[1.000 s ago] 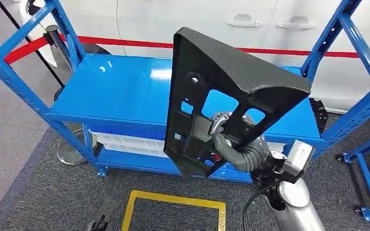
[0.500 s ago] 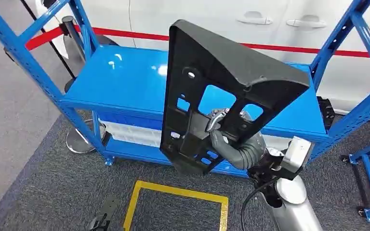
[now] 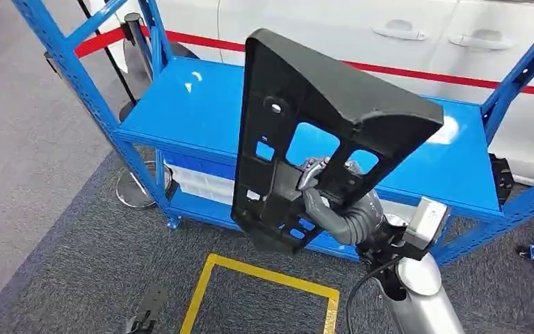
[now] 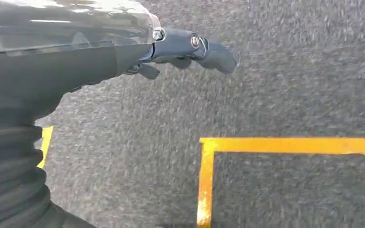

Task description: Take the parts from the cabinet and place them on the table.

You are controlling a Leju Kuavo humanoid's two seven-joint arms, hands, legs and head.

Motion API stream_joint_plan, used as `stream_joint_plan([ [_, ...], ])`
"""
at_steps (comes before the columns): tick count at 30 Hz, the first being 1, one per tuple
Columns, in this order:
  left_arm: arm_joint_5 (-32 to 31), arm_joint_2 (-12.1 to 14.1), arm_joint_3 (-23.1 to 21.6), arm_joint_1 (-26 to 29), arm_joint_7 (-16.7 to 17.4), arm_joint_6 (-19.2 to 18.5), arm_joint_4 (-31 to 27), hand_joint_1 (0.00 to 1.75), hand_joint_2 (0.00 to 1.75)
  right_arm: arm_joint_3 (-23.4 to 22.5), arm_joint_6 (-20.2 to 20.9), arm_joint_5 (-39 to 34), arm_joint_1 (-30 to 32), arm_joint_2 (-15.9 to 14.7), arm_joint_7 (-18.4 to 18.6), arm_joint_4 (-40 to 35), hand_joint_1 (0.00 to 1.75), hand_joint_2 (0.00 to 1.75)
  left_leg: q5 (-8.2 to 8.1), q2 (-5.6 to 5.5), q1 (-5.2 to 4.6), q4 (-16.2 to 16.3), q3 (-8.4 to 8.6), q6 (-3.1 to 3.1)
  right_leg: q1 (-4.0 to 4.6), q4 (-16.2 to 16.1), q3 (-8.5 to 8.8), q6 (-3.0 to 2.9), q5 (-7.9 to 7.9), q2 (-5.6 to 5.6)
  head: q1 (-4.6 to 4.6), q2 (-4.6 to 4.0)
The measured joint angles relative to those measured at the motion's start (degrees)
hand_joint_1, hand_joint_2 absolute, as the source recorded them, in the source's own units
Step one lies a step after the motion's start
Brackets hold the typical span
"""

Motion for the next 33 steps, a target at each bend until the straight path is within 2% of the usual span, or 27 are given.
stream_joint_plan([
  [1, 0.0, 0.1, 0.0, 0.0, 0.0, 0.0, 0.0, 0.0, 1.75, 0.0, 0.0, 0.1, 0.0, 0.2, 0.0, 0.0, 1.75, 1.75, -0.37, -0.07, -0.07, 0.2, 0.02, -0.28, -0.56, -0.6, 0.21, -0.42, 0.25, -0.34, 0.0, 0.0],
  [2, 0.1, 0.1, 0.0, 0.0, 0.0, 0.1, 0.0, 0.0, 1.75, 0.0, -0.1, 0.3, -0.1, 0.3, 0.0, 0.0, 1.75, 1.75, -1.7, 1.46, -0.16, 1.8, -0.61, -0.61, -0.59, -0.9, 0.38, -0.79, 0.37, -0.58, -0.02, 0.0],
  [3, 0.1, 0.0, 0.0, -0.2, 0.0, 0.1, 0.0, 0.0, 1.75, 0.0, -0.2, 0.4, -0.2, 0.5, -0.1, 0.0, 1.75, 1.75, -3.78, 2.39, -0.05, 5.1, -2.1, -0.9, -0.58, -0.9, 0.35, -0.95, 0.44, -0.79, -0.02, 0.0],
  [5, 0.5, 0.0, 0.0, -0.2, 0.0, 0.0, 0.0, 0.0, 1.75, 0.0, -0.5, 0.8, -0.2, 0.5, 0.0, 0.1, 1.75, 1.75, -8.05, 3.15, 0.28, 14.7, -6.45, -1.42, -0.45, -0.8, 0.22, -1.0, 0.54, -1.35, -0.02, 0.0],
  [6, 0.8, 0.0, 0.0, -0.1, 0.2, -0.2, 0.0, 0.0, 1.75, 0.0, -0.5, 1.0, -0.2, 0.6, 0.0, 0.2, 1.75, 1.75, -9.02, 3.26, 0.29, 17.9, -7.8, -1.55, -0.42, -0.7, 0.11, -1.07, 0.61, -1.71, -0.02, 0.0],
  [7, 1.0, 0.0, 0.1, -0.1, 0.5, -0.4, 0.0, 0.0, 1.75, 0.0, -0.6, 1.1, -0.2, 0.6, 0.0, 0.3, 1.75, 1.75, -8.45, 3.29, 0.29, 18.0, -7.72, -1.55, -0.42, -0.6, 0.06, -1.05, 0.63, -1.85, -0.04, 0.0],
  [8, 1.1, 0.0, 0.1, -0.1, 0.8, -0.5, 0.0, 0.0, 1.75, 0.0, -0.7, 1.2, -0.2, 0.6, 0.0, 0.4, 1.75, 1.75, -6.73, 3.3, 0.29, 15.4, -6.33, -1.48, -0.42, -0.5, 0.01, -1.03, 0.67, -1.99, -0.02, 0.0],
  [10, 1.2, 0.0, 0.2, -0.1, 1.0, -0.8, 0.0, 0.0, 1.75, 0.0, -0.9, 1.2, -0.2, 0.7, 0.0, 0.4, 1.75, 1.75, -1.86, 3.35, 0.27, 4.9, -0.6, -1.08, -0.41, -0.3, 0.01, -0.94, 0.72, -2.13, -0.02, 0.0],
  [11, 1.2, 0.1, 0.2, -0.2, 1.0, -1.0, 0.0, 0.0, 1.75, 0.0, -0.9, 1.2, -0.3, 0.9, 0.0, 0.4, 1.75, 1.75, -1.38, 3.43, 0.18, 0.2, 1.61, -0.71, -0.38, -0.3, -0.05, -0.73, 0.85, -2.19, -0.02, 0.0],
  [12, 1.4, 0.1, 0.2, -0.3, 1.0, -1.2, 0.0, 0.0, 1.75, 0.0, -0.9, 1.2, -0.4, 1.0, 0.0, 0.4, 1.75, 1.75, -0.95, 3.34, -0.23, -0.1, 1.85, -0.5, -0.04, -0.2, -0.31, -0.27, 1.11, -2.16, -0.02, 0.0],
  [14, 1.5, 0.1, 0.2, -0.2, 1.1, -1.2, 0.0, 0.0, 1.75, 0.0, -1.0, 1.2, -0.3, 1.1, 0.0, 0.4, 1.75, 1.75, -0.61, 3.22, -0.31, 0.3, 1.22, -0.04, -0.15, -0.3, -0.61, 0.48, 1.61, -2.19, -0.02, 0.0],
  [15, 1.5, 0.1, 0.2, -0.1, 1.1, -1.2, 0.0, 0.0, 1.75, 0.0, -1.0, 1.2, -0.3, 1.1, 0.0, 0.4, 1.75, 1.75, -0.38, 3.21, -0.35, 0.4, 1.08, 0.31, -0.18, -0.5, -0.59, 0.88, 1.96, -2.19, -0.02, 0.0],
  [16, 1.6, 0.0, 0.2, -0.1, 1.1, -1.2, 0.0, 0.0, 1.75, 0.0, -1.0, 1.2, -0.4, 1.1, 0.0, 0.4, 1.75, 1.75, 0.37, 3.29, 0.14, -0.4, 0.86, 0.94, 0.09, -0.5, -0.78, 1.35, 1.93, -2.14, 0.0, 0.0],
  [17, 1.5, 0.0, 0.3, -0.2, 1.1, -1.3, 0.0, 0.0, 1.75, 0.0, -1.1, 1.2, -0.4, 1.1, 0.0, 0.4, 1.75, 1.75, 1.02, 3.51, 0.25, -0.6, 0.57, 1.29, -0.21, 0.5, -1.33, 1.44, 0.12, -2.01, -0.02, 0.0],
  [18, 1.6, 0.1, 0.3, -0.3, 1.1, -1.3, 0.0, 0.0, 1.75, 0.0, -1.1, 1.2, -0.4, 1.1, 0.0, 0.4, 1.75, 1.75, 1.5, 3.54, 0.23, -0.7, -0.13, 1.84, -0.12, 3.5, -2.45, 1.39, -3.08, -2.01, 0.0, 0.0],
  [20, 1.6, 0.1, 0.5, -0.4, 1.1, -1.4, 0.0, 0.0, 1.75, 0.0, -1.1, 1.2, -0.3, 1.1, 0.0, 0.4, 1.75, 1.75, 2.41, 3.54, 0.09, -0.6, -1.48, 1.94, -0.11, 12.0, -5.15, 1.55, -8.74, -2.0, -0.02, 0.0],
  [21, 1.5, 0.1, 0.5, -0.3, 1.1, -1.4, 0.0, 0.0, 1.75, 0.0, -1.1, 1.2, -0.3, 1.1, 0.0, 0.5, 1.75, 1.75, 2.99, 3.54, 0.01, -0.5, -2.32, 1.92, -0.1, 15.9, -6.12, 1.63, -10.32, -2.0, 0.0, 0.0],
  [22, 1.5, 0.1, 0.5, -0.3, 1.1, -1.4, 0.0, 0.0, 1.75, 0.0, -1.2, 1.2, -0.3, 1.1, 0.0, 0.6, 1.75, 1.75, 3.45, 3.54, 0.01, -0.4, -3.08, 1.86, -0.1, 17.1, -5.89, 1.65, -10.06, -2.0, 0.0, 0.0],
  [23, 1.5, 0.1, 0.5, -0.3, 1.1, -1.4, 0.0, 0.0, 1.75, 0.0, -1.2, 1.2, -0.3, 1.1, 0.0, 0.6, 1.75, 1.75, 3.94, 3.53, 0.01, -0.2, -3.87, 1.77, -0.1, 16.0, -4.47, 1.61, -8.43, -2.01, 0.0, 0.0],
  [25, 1.5, 0.1, 0.5, -0.3, 1.1, -1.6, 0.0, 0.0, 1.75, 0.0, -1.2, 1.2, -0.4, 1.1, 0.0, 0.6, 1.75, 1.75, 4.81, 3.46, 0.05, 0.3, -5.25, 1.44, -0.12, 8.5, 1.11, 1.33, -4.41, -2.01, 0.0, 0.0],
  [26, 1.5, 0.1, 0.5, -0.3, 1.1, -1.8, 0.0, 0.0, 1.75, 0.0, -1.2, 1.2, -0.4, 1.1, 0.0, 0.6, 1.75, 1.75, 5.24, 3.38, 0.06, 0.6, -5.79, 1.17, -0.12, 3.0, 4.98, 1.04, -4.05, -1.96, 0.0, 0.0],
  [27, 1.5, 0.1, 0.6, -0.3, 1.1, -1.8, 0.0, 0.0, 1.75, 0.0, -1.2, 1.2, -0.5, 1.2, 0.0, 0.6, 1.75, 1.75, 5.65, 3.28, -0.25, 0.7, -6.37, 0.76, 0.32, -1.0, 7.03, 0.85, -5.89, -1.89, 0.0, 0.0],
  [29, 1.5, 0.1, 0.6, -0.3, 1.1, -1.9, 0.0, 0.0, 1.75, 0.0, -1.2, 1.1, -0.5, 1.2, -0.1, 0.6, 1.75, 1.75, 6.7, 3.33, -0.05, 0.3, -6.13, 0.1, 0.48, -0.8, 6.21, 0.36, -5.0, -1.74, -0.13, 0.0],
  [30, 1.5, 0.1, 0.6, -0.3, 1.1, -1.9, 0.0, 0.0, 1.75, 0.0, -1.2, 1.1, -0.5, 1.2, 0.0, 0.6, 1.75, 1.75, 7.39, 3.32, 0.02, -0.1, -6.19, -0.23, 0.68, -0.5, 5.87, -0.05, -4.62, -1.73, -0.15, 0.0],
  [31, 1.4, 0.1, 0.6, -0.2, 1.1, -2.0, 0.0, 0.0, 1.75, 0.0, -1.2, 1.1, -0.5, 1.2, 0.0, 0.6, 1.75, 1.75, 8.07, 3.15, -0.19, -0.4, -6.34, -0.72, 0.3, -1.0, 5.45, -0.66, -3.79, -1.82, -0.15, 0.0],
  [32, 1.3, 0.1, 0.6, -0.1, 1.1, -2.0, 0.0, 0.0, 1.75, 0.0, -1.2, 1.1, -0.6, 1.3, 0.0, 0.7, 1.75, 1.75, 6.59, 3.22, 0.15, 0.2, -6.88, -0.91, 0.08, -1.1, 4.87, -1.18, -2.92, -2.37, -0.13, 0.0],
  [33, 1.3, 0.1, 0.6, -0.1, 1.1, -2.0, 0.0, 0.0, 1.75, 0.0, -1.2, 1.1, -0.5, 1.5, 0.0, 0.7, 1.75, 1.75, 3.08, 3.37, 0.13, 2.3, -7.89, -1.19, 0.03, -1.2, 4.01, -1.64, -2.21, -2.21, -0.2, 0.0],
])
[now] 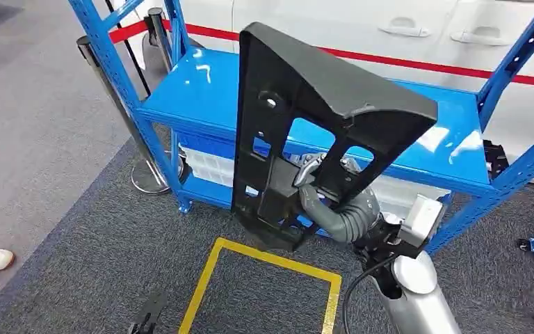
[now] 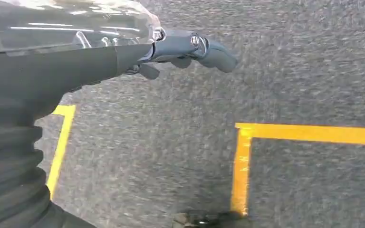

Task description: Take the parts from the cabinet and place them on the table.

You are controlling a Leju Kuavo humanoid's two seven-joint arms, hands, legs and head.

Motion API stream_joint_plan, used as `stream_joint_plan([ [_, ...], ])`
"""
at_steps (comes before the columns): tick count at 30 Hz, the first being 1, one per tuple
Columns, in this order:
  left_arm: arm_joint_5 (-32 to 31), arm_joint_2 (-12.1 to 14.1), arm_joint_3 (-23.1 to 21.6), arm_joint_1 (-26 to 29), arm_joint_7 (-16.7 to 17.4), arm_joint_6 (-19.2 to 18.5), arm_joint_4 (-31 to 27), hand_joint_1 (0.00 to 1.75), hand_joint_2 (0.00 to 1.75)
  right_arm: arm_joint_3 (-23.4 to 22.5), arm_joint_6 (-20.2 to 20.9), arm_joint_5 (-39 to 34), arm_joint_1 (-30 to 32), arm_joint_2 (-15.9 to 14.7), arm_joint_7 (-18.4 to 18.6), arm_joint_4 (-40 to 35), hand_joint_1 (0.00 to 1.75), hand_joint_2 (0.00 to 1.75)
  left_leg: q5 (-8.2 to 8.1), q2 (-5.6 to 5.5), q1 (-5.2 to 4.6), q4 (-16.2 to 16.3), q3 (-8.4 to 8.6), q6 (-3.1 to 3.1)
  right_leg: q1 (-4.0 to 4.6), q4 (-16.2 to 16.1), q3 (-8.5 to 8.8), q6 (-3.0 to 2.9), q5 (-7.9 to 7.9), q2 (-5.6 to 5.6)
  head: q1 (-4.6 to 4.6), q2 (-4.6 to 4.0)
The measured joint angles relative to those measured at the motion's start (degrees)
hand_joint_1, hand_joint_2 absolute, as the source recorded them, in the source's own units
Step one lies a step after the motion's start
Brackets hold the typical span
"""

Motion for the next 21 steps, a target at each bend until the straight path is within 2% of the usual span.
stream_joint_plan([
  [1, 0.0, 0.0, 0.0, 0.0, 0.0, 0.0, 0.0, 0.0, 1.75, 0.0, 0.0, 0.0, 0.0, 0.1, 0.0, 0.0, 1.75, 1.75, -4.03, 0.03, 0.16, 4.0, -0.96, -0.4, 0.01, 0.0, -0.88, -0.15, 0.71, -0.06, -0.02, 0.0],
  [2, -0.1, 0.0, 0.0, -0.1, 0.0, 0.0, 0.0, 0.0, 1.75, 0.0, 0.0, 0.0, 0.0, 0.1, 0.0, 0.0, 1.75, 1.75, -7.13, 0.04, 0.22, 8.5, -1.82, -0.67, 0.08, 0.1, -1.68, -0.2, 1.36, -0.12, 0.0, 0.0],
  [3, -0.2, 0.0, 0.0, -0.1, 0.0, 0.0, 0.0, 0.0, 1.75, 0.0, 0.0, 0.0, 0.0, 0.1, 0.0, 0.0, 1.75, 1.75, -8.98, 0.04, 0.22, 12.7, -2.45, -0.87, 0.15, 0.2, -2.55, -0.23, 1.99, -0.18, 0.0, 0.0],
  [4, -0.3, 0.0, 0.0, 0.0, 0.0, 0.0, 0.0, 0.0, 1.75, 0.0, 0.0, 0.0, 0.0, 0.1, 0.0, 0.0, 1.75, 1.75, -9.03, 0.04, 0.22, 15.8, -2.47, -0.94, 0.23, 0.3, -3.49, -0.22, 2.64, -0.28, -0.02, 0.0],
  [5, -0.3, 0.0, 0.0, 0.0, 0.0, 0.0, 0.0, 0.0, 1.75, 0.0, 0.1, 0.0, 0.1, 0.1, 0.0, 0.0, 1.75, 1.75, -7.51, 0.04, 0.21, 16.3, -1.44, -0.89, 0.32, 0.5, -4.48, -0.19, 3.26, -0.33, 0.0, 0.0],
  [6, -0.3, 0.0, 0.0, -0.1, -0.1, 0.0, 0.0, 0.0, 1.75, 0.0, 0.2, 0.0, 0.1, 0.1, 0.0, 0.0, 1.75, 1.75, -5.38, 0.04, 0.19, 14.6, 0.61, -0.69, 0.41, 0.5, -5.33, -0.13, 3.57, -0.32, 0.0, 0.0],
  [7, -0.4, 0.0, 0.0, -0.1, -0.2, 0.1, 0.0, 0.0, 1.75, 0.0, 0.2, 0.0, 0.1, 0.1, 0.0, 0.0, 1.75, 1.75, -3.16, 0.04, 0.12, 10.8, 3.85, -0.25, 0.54, 0.5, -6.16, -0.03, 4.22, -0.31, -0.02, 0.0],
  [8, -0.4, 0.0, 0.0, -0.1, -0.3, 0.3, 0.0, 0.0, 1.75, 0.0, 0.2, 0.0, 0.1, 0.1, 0.0, 0.0, 1.75, 1.75, -3.08, 0.04, -0.09, 5.9, 7.77, 0.36, 0.64, 0.5, -6.63, 0.08, 4.82, -0.29, -0.02, 0.0],
  [9, -0.4, 0.2, 0.0, -0.2, -0.3, 0.4, 0.0, 0.0, 1.75, 0.0, 0.2, 0.0, 0.1, 0.1, 0.0, 0.0, 1.75, 1.75, -6.05, 0.13, -0.35, 0.4, 11.77, 1.11, 0.71, 0.6, -6.81, 0.36, 5.21, -0.31, -0.02, 0.0],
  [10, -0.5, 0.2, 0.0, -0.4, -0.4, 0.6, 0.0, 0.0, 1.75, 0.0, 0.2, 0.0, 0.1, 0.1, 0.0, 0.0, 1.75, 1.75, -7.92, 0.27, -0.58, -4.3, 14.4, 1.19, 0.77, 0.7, -6.81, 0.65, 5.53, -0.39, 0.0, 0.0],
  [11, -0.5, 0.2, 0.0, -0.4, -0.4, 0.6, 0.0, 0.0, 1.75, 0.0, 0.2, 0.0, 0.1, 0.1, 0.0, 0.0, 1.75, 1.75, -6.85, 0.2, -0.72, -3.5, 13.84, 1.28, 0.6, 0.2, -6.28, 1.03, 6.02, -0.58, 0.02, 0.0],
  [13, -0.5, 0.2, 0.0, -0.5, -0.4, 0.7, 0.0, 0.0, 1.75, 0.0, 0.2, 0.0, 0.0, 0.2, -0.1, -0.1, 1.75, 1.75, -6.27, 0.2, -0.9, -4.3, 13.81, 1.86, 0.51, -0.2, -6.27, 1.69, 6.87, -0.58, -0.02, 0.0],
  [14, -0.5, 0.0, 0.0, -0.4, -0.4, 0.7, 0.0, 0.0, 1.75, 0.0, 0.2, 0.0, 0.1, 0.1, -0.1, 0.0, 1.75, 1.75, -5.34, 0.52, -0.14, -5.0, 14.03, 2.22, 0.56, 0.2, -6.7, 2.02, 6.62, -0.49, -0.02, 0.0],
  [15, -0.5, 0.0, 0.0, -0.4, -0.4, 0.7, 0.0, 0.0, 1.75, 0.0, 0.2, 0.0, 0.1, 0.1, -0.1, 0.0, 1.75, 1.75, -4.83, 0.24, -0.24, -5.1, 13.46, 2.63, 0.63, 1.8, -7.58, 2.33, 4.6, -0.15, 0.02, 0.0],
  [16, -0.5, 0.0, 0.0, -0.4, -0.4, 0.7, 0.0, 0.0, 1.75, 0.0, 0.3, -0.1, 0.1, 0.1, -0.2, 0.0, 1.75, 1.75, -4.39, 0.26, -0.28, -5.0, 12.79, 2.89, 0.53, 5.2, -9.08, 2.42, 1.73, -0.05, 0.0, 0.0],
  [18, -0.8, 0.1, 0.1, -0.4, -0.4, 0.6, 0.0, 0.0, 1.75, 0.0, 0.5, -0.2, 0.2, 0.0, -0.3, 0.0, 1.75, 1.75, -3.52, 0.01, -0.36, -4.9, 11.51, 3.04, 0.21, 14.7, -12.49, 2.83, -3.28, 0.01, 0.0, 0.0],
  [19, -0.8, 0.1, 0.1, -0.3, -0.4, 0.5, 0.0, 0.0, 1.75, 0.0, 0.6, -0.2, 0.3, -0.1, -0.4, 0.0, 1.75, 1.75, -3.21, -0.28, -0.34, -4.8, 10.92, 2.99, 0.18, 17.7, -13.31, 3.02, -4.14, 0.01, 0.0, 0.0],
  [20, -0.8, 0.1, 0.1, -0.2, -0.4, 0.5, 0.0, 0.0, 1.75, 0.0, 0.7, -0.2, 0.4, -0.2, -0.5, 0.0, 1.75, 1.75, -3.02, -0.72, -0.29, -4.6, 10.52, 2.84, 0.06, 17.8, -12.84, 3.13, -3.76, 0.02, 0.0, 0.0],
  [21, -0.9, 0.0, 0.1, -0.1, -0.4, 0.4, 0.0, 0.0, 1.75, 0.0, 0.7, -0.3, 0.5, -0.2, -0.5, 0.0, 1.75, 1.75, -2.91, -1.2, -0.23, -4.3, 10.2, 2.68, -0.13, 15.4, -11.02, 3.19, -2.3, 0.06, 0.0, 0.0],
])
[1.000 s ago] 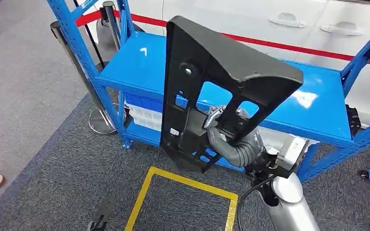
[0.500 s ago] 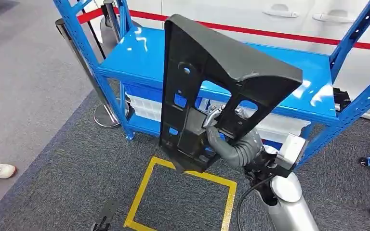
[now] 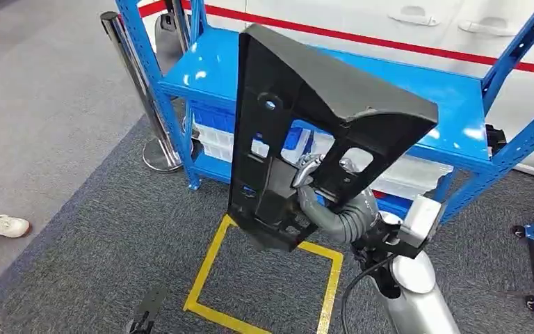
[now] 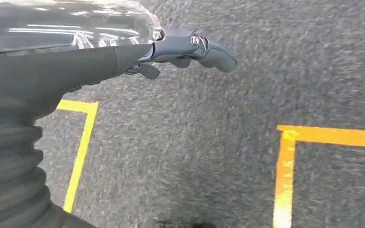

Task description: Take the parts from the cabinet and place them on the table.

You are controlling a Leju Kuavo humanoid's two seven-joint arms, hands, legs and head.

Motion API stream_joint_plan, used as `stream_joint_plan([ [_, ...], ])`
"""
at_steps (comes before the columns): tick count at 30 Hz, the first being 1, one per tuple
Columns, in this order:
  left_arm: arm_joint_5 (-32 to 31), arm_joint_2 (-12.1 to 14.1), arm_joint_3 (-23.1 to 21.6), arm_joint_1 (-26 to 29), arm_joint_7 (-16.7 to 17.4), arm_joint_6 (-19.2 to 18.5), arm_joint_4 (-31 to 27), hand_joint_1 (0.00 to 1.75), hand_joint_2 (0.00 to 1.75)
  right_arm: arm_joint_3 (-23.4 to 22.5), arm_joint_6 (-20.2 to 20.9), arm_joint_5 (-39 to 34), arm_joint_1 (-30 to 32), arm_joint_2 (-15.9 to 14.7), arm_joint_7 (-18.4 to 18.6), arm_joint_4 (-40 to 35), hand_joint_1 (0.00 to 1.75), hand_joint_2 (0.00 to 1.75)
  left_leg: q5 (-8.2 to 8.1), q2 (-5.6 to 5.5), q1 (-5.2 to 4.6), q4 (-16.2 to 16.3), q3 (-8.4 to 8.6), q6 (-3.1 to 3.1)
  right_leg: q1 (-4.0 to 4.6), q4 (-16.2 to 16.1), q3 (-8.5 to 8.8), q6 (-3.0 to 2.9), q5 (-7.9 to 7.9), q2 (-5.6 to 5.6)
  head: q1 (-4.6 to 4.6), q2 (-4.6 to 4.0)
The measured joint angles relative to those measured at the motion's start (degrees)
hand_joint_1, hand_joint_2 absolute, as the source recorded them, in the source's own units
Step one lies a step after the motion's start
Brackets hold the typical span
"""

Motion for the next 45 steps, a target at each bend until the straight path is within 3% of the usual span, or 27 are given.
stream_joint_plan([
  [2, -0.1, 0.0, 0.0, 0.0, 0.0, -0.2, 0.0, 0.0, 1.75, 0.0, 0.1, 0.0, 0.0, -0.1, -0.1, 0.0, 1.75, 1.75, -0.15, -1.01, 0.18, 0.8, -0.35, -0.29, -0.28, -10.2, 6.39, -0.08, 4.5, 0.81, 0.0, 0.0],
  [3, -0.2, 0.0, 0.0, 0.0, -0.1, -0.3, 0.0, 0.0, 1.75, 0.0, 0.1, 0.0, 0.1, -0.2, -0.2, 0.0, 1.75, 1.75, -0.34, -1.38, 0.37, 1.2, -0.78, -0.58, -0.52, -13.7, 8.3, -0.36, 4.02, 3.18, 0.0, 0.0],
  [4, -0.2, 0.0, 0.0, -0.2, -0.1, -0.3, 0.0, 0.0, 1.75, 0.0, 0.2, 0.0, 0.2, -0.2, -0.2, 0.0, 1.75, 1.75, -0.33, -1.79, 0.14, 1.9, -1.42, -1.08, -0.47, -14.5, 8.4, -0.4, 3.91, 4.51, 0.0, 0.0],
  [7, -0.6, 0.0, -0.1, -0.2, -0.1, -0.4, 0.0, 0.0, 1.75, -0.4, 0.2, 0.2, 0.5, -0.4, -0.5, -0.1, 1.75, 1.75, 0.32, -3.11, 0.74, 1.7, -2.37, -2.18, 0.06, -14.4, 8.06, -1.12, 3.81, 3.08, 0.02, 0.0],
  [8, -0.6, 0.0, -0.1, -0.1, -0.1, -0.4, 0.0, 0.0, 1.75, -0.4, 0.3, 0.2, 0.4, -0.3, -0.5, -0.1, 1.75, 1.75, 0.23, -3.45, 0.56, 1.7, -2.44, -2.5, -0.44, -15.0, 8.25, -1.56, 4.07, 2.44, 0.04, 0.0],
  [9, -0.7, 0.0, -0.1, -0.1, 0.0, -0.4, 0.0, 0.0, 1.75, -0.4, 0.3, 0.2, 0.4, -0.3, -0.5, -0.2, 1.75, 1.75, -0.55, -1.72, 0.53, 2.6, -2.84, -2.77, -0.53, -15.3, 8.52, -1.86, 4.2, 1.77, 0.02, 0.0],
  [10, -0.7, 0.0, -0.1, -0.1, 0.0, -0.4, 0.0, 0.0, 1.75, -0.4, 0.3, 0.3, 0.4, -0.3, -0.5, -0.2, 1.75, 1.75, -0.77, -1.34, 0.46, 2.9, -3.02, -2.85, -0.51, -15.3, 8.56, -1.89, 4.2, 1.71, 0.02, 0.0],
  [14, -0.7, 0.0, -0.1, -0.1, 0.0, -0.4, 0.0, 0.0, 1.75, -0.4, 0.3, 0.3, 0.4, -0.3, -0.5, -0.2, 1.75, 1.75, -0.77, -1.34, 0.46, 2.9, -3.02, -2.85, -0.51, -15.3, 8.56, -1.89, 4.2, 1.71, 0.02, 0.0],
  [16, -0.7, 0.0, -0.1, -0.2, 0.0, -0.4, 0.0, 0.0, 1.75, -0.4, 0.3, 0.3, 0.4, -0.3, -0.5, -0.3, 1.75, 1.75, -1.57, -0.42, 0.37, 4.3, -3.55, -3.06, -0.5, -15.4, 8.58, -1.95, 4.19, 1.39, 0.0, 0.0],
  [19, -0.7, 0.0, -0.2, -0.5, 0.0, -0.4, 0.0, 0.0, 1.75, -0.6, 0.3, 0.4, 0.6, -0.4, -0.6, -0.3, 1.75, 1.75, -5.78, 1.08, 0.62, 13.3, -7.81, -3.59, -0.29, -15.3, 8.64, -2.28, 4.06, -0.06, 0.02, 0.0],
  [20, -0.9, 0.0, -0.2, -0.3, 0.2, -0.4, 0.0, 0.0, 1.75, -0.8, 0.5, 0.7, 0.9, -0.4, -0.6, -0.3, 1.75, 1.75, -6.83, 1.21, 0.8, 20.1, -11.23, -3.87, -0.19, -15.1, 8.54, -2.41, 3.94, -1.92, 0.02, 0.0],
  [21, -1.0, 0.0, -0.2, -0.4, 0.2, -0.4, 0.0, 0.0, 1.75, -0.8, 0.5, 0.9, 0.9, -0.4, -0.6, -0.3, 1.75, 1.75, 1.35, 3.71, 0.8, 3.8, -3.09, -3.45, -0.19, -15.0, 8.97, -2.08, 3.71, -3.76, 0.02, 0.0],
  [22, -1.1, 0.0, -0.2, -0.6, 0.2, -0.4, 0.0, 0.0, 1.75, -0.9, 0.6, 0.9, 0.9, -0.4, -0.6, -0.4, 1.75, 1.75, 0.13, 5.96, -0.01, 2.1, -2.21, -2.97, 0.21, -15.1, 9.01, -1.83, 3.69, -4.08, 0.02, 0.0],
  [23, -1.1, -0.1, -0.3, -0.7, 0.2, -0.3, 0.0, 0.0, 1.75, -0.9, 0.6, 1.0, 0.9, -0.4, -0.6, -0.5, 1.75, 1.75, 0.7, 5.02, -0.11, 1.9, -2.45, -2.19, 0.36, -15.0, 8.83, -1.58, 3.76, -4.4, 0.02, 0.0],
  [27, -1.1, 0.0, -0.3, -0.3, 0.2, -0.2, 0.0, 0.0, 1.75, -0.9, 0.6, 1.0, 0.9, -0.4, -0.6, -0.8, 1.75, 1.75, 1.45, 2.92, 0.2, 1.3, -2.78, -0.73, 0.42, -15.2, 8.94, -0.42, 3.57, -5.83, 0.02, 0.0],
  [29, -1.1, -0.2, -0.3, -0.4, 0.2, 0.0, 0.0, 0.0, 1.75, -1.0, 0.6, 1.0, 0.9, -0.4, -0.7, -1.1, 1.75, 1.75, 1.88, 1.98, 0.26, 1.2, -3.01, 0.0, 0.0, -10.1, 6.92, -0.21, -0.19, -1.17, 0.04, 0.0],
  [31, -1.1, -0.3, -0.3, -0.4, 0.2, 0.0, 0.0, 0.0, 1.75, -1.1, 0.6, 1.0, 1.2, -0.6, -0.7, -1.1, 1.75, 1.75, 2.08, 0.73, 0.12, 1.2, -3.31, 0.28, 0.06, -0.4, 2.31, -0.07, -4.57, 0.04, 0.04, 0.0],
  [32, -1.0, -0.3, -0.3, -0.3, 0.2, 0.0, 0.0, 0.0, 1.75, -1.1, 0.6, 1.0, 1.4, -0.7, -0.7, -1.1, 1.75, 1.75, 2.15, 0.05, 0.06, 1.2, -3.43, 0.32, 0.05, 2.8, 0.69, -0.06, -5.26, 0.12, 0.04, 0.0],
  [33, -1.0, -0.3, -0.3, -0.2, 0.2, 0.0, 0.0, 0.0, 1.75, -1.2, 0.6, 1.0, 1.7, -0.8, -0.7, -1.1, 1.75, 1.75, 2.2, -0.73, 0.05, 1.3, -3.49, 0.25, 0.05, 3.3, 0.36, -0.12, -4.55, 0.12, 0.04, 0.0],
  [35, -1.0, -0.3, -0.2, 0.0, 0.2, 0.0, 0.0, 0.0, 1.75, -1.2, 0.6, 1.0, 1.7, -0.9, -0.7, -1.1, 1.75, 1.75, 2.22, -2.19, 0.07, 1.7, -3.52, 0.12, -0.03, -3.1, 3.46, -0.35, -0.05, 0.37, 0.04, 0.0],
  [36, -1.0, -0.4, -0.3, -0.1, 0.2, 0.0, 0.0, 0.0, 1.75, -1.2, 0.6, 1.0, 1.7, -0.9, -0.7, -1.1, 1.75, 1.75, 2.13, -3.05, 0.11, 2.0, -3.55, -0.06, -0.13, -9.1, 6.41, -0.54, 2.98, 1.42, 0.04, 0.0],
  [37, -1.0, -0.4, -0.3, -0.1, 0.2, 0.0, 0.0, 0.0, 1.75, -1.2, 0.6, 1.0, 1.7, -0.9, -0.7, -1.2, 1.75, 1.75, 1.98, -3.6, 0.22, 2.3, -3.85, -0.3, -0.31, -13.0, 8.04, -0.74, 3.88, 4.13, 0.07, 0.0],
  [38, -1.0, -0.5, -0.3, -0.2, 0.2, 0.0, 0.0, 0.0, 1.75, -1.2, 0.6, 1.0, 1.8, -0.9, -0.7, -1.4, 1.75, 1.75, 1.89, -4.2, -0.2, 3.0, -4.41, -0.73, -0.61, -14.2, 8.55, -0.71, 3.31, 5.25, 0.02, 0.0],
  [41, -1.0, -0.5, -0.3, 0.2, 0.2, 0.0, 0.0, 0.0, 1.75, -1.3, 0.6, 1.1, 2.0, -1.0, -0.8, -1.6, 1.75, 1.75, 2.51, -5.94, 0.46, 2.6, -5.09, -1.96, -0.05, -13.9, 8.15, -1.13, 3.46, 3.72, 0.02, 0.0],
  [42, -1.0, -0.4, -0.3, 0.3, 0.3, 0.0, 0.0, 0.0, 1.75, -1.3, 0.5, 1.1, 2.0, -0.9, -0.8, -1.8, 1.75, 1.75, 2.5, -6.59, 0.41, 2.6, -5.34, -2.28, -0.67, -14.5, 8.27, -1.61, 3.78, 2.77, 0.02, 0.0],
  [44, -1.0, -0.4, -0.3, 0.3, 0.5, 0.1, 0.0, 0.0, 1.75, -1.3, 0.5, 1.1, 2.0, -0.7, -0.9, -2.2, 1.75, 1.75, -0.23, -1.21, 0.03, 6.4, -6.94, -2.81, -0.59, -14.8, 8.59, -2.22, 3.9, 1.35, -0.15, 0.0],
  [45, -1.0, -0.4, -0.3, 0.1, 0.5, 0.0, 0.0, 0.0, 1.75, -1.3, 0.5, 1.1, 2.1, -0.7, -0.9, -2.3, 1.75, 1.75, -2.17, 0.12, 0.22, 10.1, -8.61, -3.11, -0.48, -14.8, 8.56, -2.27, 3.88, 0.65, -0.15, 0.0],
])
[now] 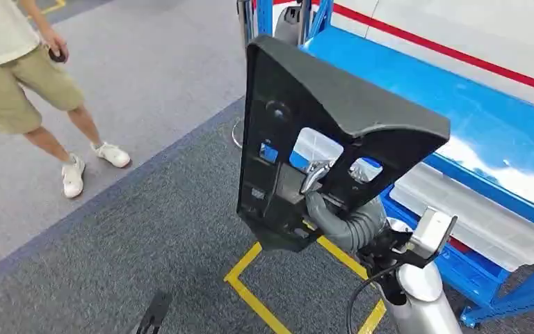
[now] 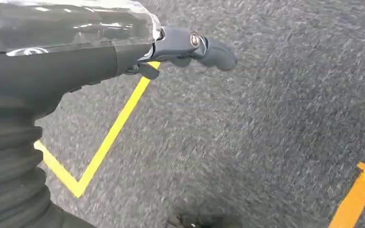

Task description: Take the parts from the cabinet and place them on the table.

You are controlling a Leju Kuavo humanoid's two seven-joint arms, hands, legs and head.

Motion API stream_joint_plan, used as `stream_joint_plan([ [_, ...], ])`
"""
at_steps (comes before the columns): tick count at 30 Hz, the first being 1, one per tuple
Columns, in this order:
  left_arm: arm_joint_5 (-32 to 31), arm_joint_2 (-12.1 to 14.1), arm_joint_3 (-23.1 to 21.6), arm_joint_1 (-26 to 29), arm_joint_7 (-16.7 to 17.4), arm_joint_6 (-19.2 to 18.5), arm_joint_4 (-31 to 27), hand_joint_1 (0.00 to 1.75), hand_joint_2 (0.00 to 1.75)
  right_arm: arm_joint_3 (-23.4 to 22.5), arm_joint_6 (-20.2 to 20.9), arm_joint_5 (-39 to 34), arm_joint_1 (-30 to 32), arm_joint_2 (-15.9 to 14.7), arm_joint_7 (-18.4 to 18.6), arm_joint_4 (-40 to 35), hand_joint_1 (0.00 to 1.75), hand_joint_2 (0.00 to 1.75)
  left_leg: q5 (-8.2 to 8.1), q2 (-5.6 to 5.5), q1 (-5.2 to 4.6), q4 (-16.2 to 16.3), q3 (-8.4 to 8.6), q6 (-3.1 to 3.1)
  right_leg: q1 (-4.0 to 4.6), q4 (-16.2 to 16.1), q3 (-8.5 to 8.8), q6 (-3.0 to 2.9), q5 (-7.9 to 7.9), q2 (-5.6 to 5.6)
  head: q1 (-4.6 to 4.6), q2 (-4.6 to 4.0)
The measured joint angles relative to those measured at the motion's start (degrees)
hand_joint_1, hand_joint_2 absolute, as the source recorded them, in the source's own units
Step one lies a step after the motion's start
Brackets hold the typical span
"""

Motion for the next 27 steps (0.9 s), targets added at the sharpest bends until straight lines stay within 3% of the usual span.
stream_joint_plan([
  [1, 0.0, 0.0, 0.0, -0.1, 0.1, -0.2, 0.0, 0.0, 1.75, 0.0, 0.0, 0.0, 0.1, 0.0, 0.0, 0.0, 1.75, 1.75, -2.27, 0.83, 0.25, 5.2, -2.4, -0.28, 0.14, 0.0, 0.0, -0.04, -0.03, -0.93, 0.02, 0.0],
  [2, -0.1, 0.0, 0.0, 0.0, 0.2, -0.5, 0.0, 0.0, 1.75, 0.0, 0.0, 0.0, 0.3, 0.0, 0.0, 0.0, 1.75, 1.75, -3.3, 1.08, 0.3, 8.5, -3.89, -0.44, 0.14, 0.0, -0.05, -0.09, -0.07, -1.73, 0.02, 0.0],
  [3, -0.1, 0.0, 0.0, 0.1, 0.3, -0.7, 0.0, 0.0, 1.75, 0.0, 0.0, 0.0, 0.6, 0.0, 0.0, 0.0, 1.75, 1.75, -3.09, 1.16, 0.36, 9.5, -4.23, -0.56, 0.13, 0.0, -0.07, -0.08, -0.09, -2.54, 0.0, 0.0],
  [5, -0.1, 0.1, 0.0, 0.1, 0.7, -0.8, 0.0, 0.0, 1.75, 0.0, 0.1, 0.0, 0.6, 0.0, 0.0, 0.0, 1.75, 1.75, -0.28, 1.29, 0.4, 5.0, -1.7, -0.47, 0.13, 0.0, -0.05, 0.0, -0.15, -3.75, 0.02, 0.0],
  [6, -0.1, 0.1, 0.0, 0.1, 0.8, -0.8, 0.0, 0.0, 1.75, 0.0, 0.2, 0.0, 0.6, 0.0, 0.0, 0.0, 1.75, 1.75, 2.47, 2.21, 0.31, -1.4, 1.96, -0.15, 0.15, 0.0, 0.12, 0.13, -0.23, -4.54, 0.02, 0.0],
  [7, -0.1, 0.2, 0.0, 0.0, 0.9, -0.8, 0.0, 0.0, 1.75, 0.0, 0.3, 0.1, 0.6, 0.0, -0.1, -0.1, 1.75, 1.75, 3.84, 4.61, 0.0, -6.3, 4.87, 0.3, 0.22, 0.0, 0.38, 0.34, -0.36, -5.11, 0.02, 0.0],
  [8, -0.2, 0.2, 0.0, -0.1, 1.1, -0.8, 0.0, 0.0, 1.75, -0.1, 0.4, 0.1, 0.6, 0.0, -0.2, -0.1, 1.75, 1.75, 2.91, 6.27, -0.94, -7.8, 5.43, 0.94, 0.63, 0.1, 0.41, 0.65, -0.53, -5.53, 0.02, 0.0],
  [9, -0.3, 0.2, 0.0, -0.1, 1.3, -0.8, 0.0, 0.0, 1.75, -0.1, 0.5, 0.2, 0.6, 0.0, -0.2, -0.1, 1.75, 1.75, 3.27, 5.27, -0.86, -7.8, 5.35, 1.55, 0.63, 0.0, 0.43, 0.93, -0.46, -5.92, 0.04, 0.0],
  [12, -0.7, 0.3, 0.0, 0.4, 2.1, -0.7, 0.0, 0.0, 1.75, -0.1, 0.7, 0.2, 0.6, 0.1, -0.2, -0.1, 1.75, 1.75, 3.69, 3.45, -0.91, -8.4, 5.06, 2.55, 0.77, -0.4, 0.93, 1.82, -0.46, -7.65, 0.02, 0.0],
  [13, -0.8, 0.3, 0.0, 0.7, 2.6, -0.6, 0.0, 0.0, 1.75, -0.1, 0.7, 0.3, 0.6, 0.1, -0.3, -0.2, 1.75, 1.75, 4.23, 2.76, -0.31, -9.1, 5.6, 2.94, 0.38, -0.1, 0.99, 2.22, -0.98, -6.56, 0.02, 0.0],
  [14, -0.9, 0.3, -0.1, 0.6, 2.9, -0.4, 0.0, 0.0, 1.75, -0.1, 0.8, 0.4, 0.6, 0.1, -0.3, -0.2, 1.75, 1.75, 4.38, 2.34, -0.36, -9.3, 5.62, 3.26, 0.4, 1.1, 0.52, 2.23, -2.19, -4.28, 0.04, 0.0],
  [15, -1.0, 0.3, -0.1, 0.6, 3.4, -0.3, 0.0, 0.0, 1.75, -0.2, 0.9, 0.4, 0.6, 0.1, -0.4, -0.4, 1.75, 1.75, 4.56, 1.75, -0.36, -9.3, 5.47, 3.61, 0.39, 5.6, -1.59, 2.1, -5.0, -2.06, 0.09, 0.0],
  [17, -1.4, 0.3, -0.2, 0.8, 4.4, -0.1, 0.0, 0.0, 1.75, -0.6, 0.9, 0.4, 1.0, 0.1, -0.4, -0.3, 1.75, 1.75, 4.61, 0.27, -0.46, -9.2, 5.23, 3.76, 0.39, 15.1, -6.24, 2.16, -9.07, -0.61, 0.09, 0.0],
  [18, -1.5, 0.3, -0.2, 1.2, 4.7, 0.0, 0.0, 0.0, 1.75, -0.7, 1.0, 0.4, 1.2, 0.0, -0.4, -0.3, 1.75, 1.75, 4.61, -0.47, -0.48, -9.1, 5.17, 3.76, 0.41, 17.8, -7.76, 2.2, -9.42, -0.49, 0.09, 0.0],
  [19, -1.6, 0.4, -0.3, 1.5, 5.1, 0.2, 0.0, 0.0, 1.75, -0.7, 1.0, 0.5, 1.4, 0.0, -0.4, -0.3, 1.75, 1.75, 4.61, -1.21, -0.48, -9.0, 5.17, 3.76, 0.4, 17.8, -7.9, 2.18, -8.61, -0.49, 0.09, 0.0],
  [20, -1.7, 0.4, -0.4, 1.8, 5.4, 0.3, 0.0, 0.0, 1.75, -0.8, 1.1, 0.6, 1.4, 0.1, -0.4, -0.3, 1.75, 1.75, 4.57, -1.93, -0.44, -8.8, 5.17, 3.7, 0.34, 15.5, -6.92, 2.11, -6.74, -0.48, 0.09, 0.0],
  [21, -1.7, 0.4, -0.4, 1.9, 5.7, 0.3, 0.0, 0.0, 1.75, -0.9, 1.2, 0.7, 1.4, 0.1, -0.4, -0.4, 1.75, 1.75, 4.49, -2.78, -0.38, -8.6, 5.18, 3.58, 0.25, 11.0, -4.9, 2.02, -4.1, -0.41, 0.09, 0.0],
  [22, -1.7, 0.4, -0.4, 2.0, 6.0, 0.3, 0.0, 0.0, 1.75, -1.0, 1.2, 0.7, 1.4, 0.1, -0.4, -0.4, 1.75, 1.75, 4.31, -3.62, -0.31, -8.3, 5.16, 3.31, 0.05, 5.7, -2.39, 1.98, -1.27, 0.27, 0.09, 0.0],
  [23, -1.7, 0.4, -0.4, 2.2, 6.0, 0.3, 0.0, 0.0, 1.75, -1.0, 1.2, 0.7, 1.4, 0.1, -0.4, -0.5, 1.75, 1.75, 4.13, -4.15, -0.22, -7.9, 5.09, 3.07, -0.14, 2.0, -0.63, 1.98, 0.39, 1.53, 0.09, 0.0],
  [24, -1.7, 0.4, -0.5, 2.3, 6.2, 0.3, 0.0, 0.0, 1.75, -1.1, 1.3, 0.8, 1.4, 0.1, -0.4, -0.4, 1.75, 1.75, 3.92, -4.68, -0.37, -7.4, 4.5, 2.57, -0.24, 0.9, -0.14, 2.16, -0.72, 4.16, 0.11, 0.0],
  [26, -1.7, 0.5, -0.5, 2.7, 6.4, 0.3, 0.0, 0.0, 1.75, -1.3, 1.3, 0.8, 1.5, 0.1, -0.4, -0.5, 1.75, 1.75, 4.02, -5.42, -0.09, -7.3, 4.02, 1.96, 0.1, 0.8, -0.51, 1.92, -0.43, 3.08, 0.04, 0.0],
  [27, -1.7, 0.5, -0.5, 3.0, 6.4, 0.3, 0.0, 0.0, 1.75, -1.3, 1.4, 0.9, 1.5, 0.1, -0.4, -0.6, 1.75, 1.75, 4.2, -6.0, 0.11, -7.6, 3.99, 1.46, 0.34, 0.8, -0.47, 1.52, -0.39, 2.66, 0.09, 0.0],
])
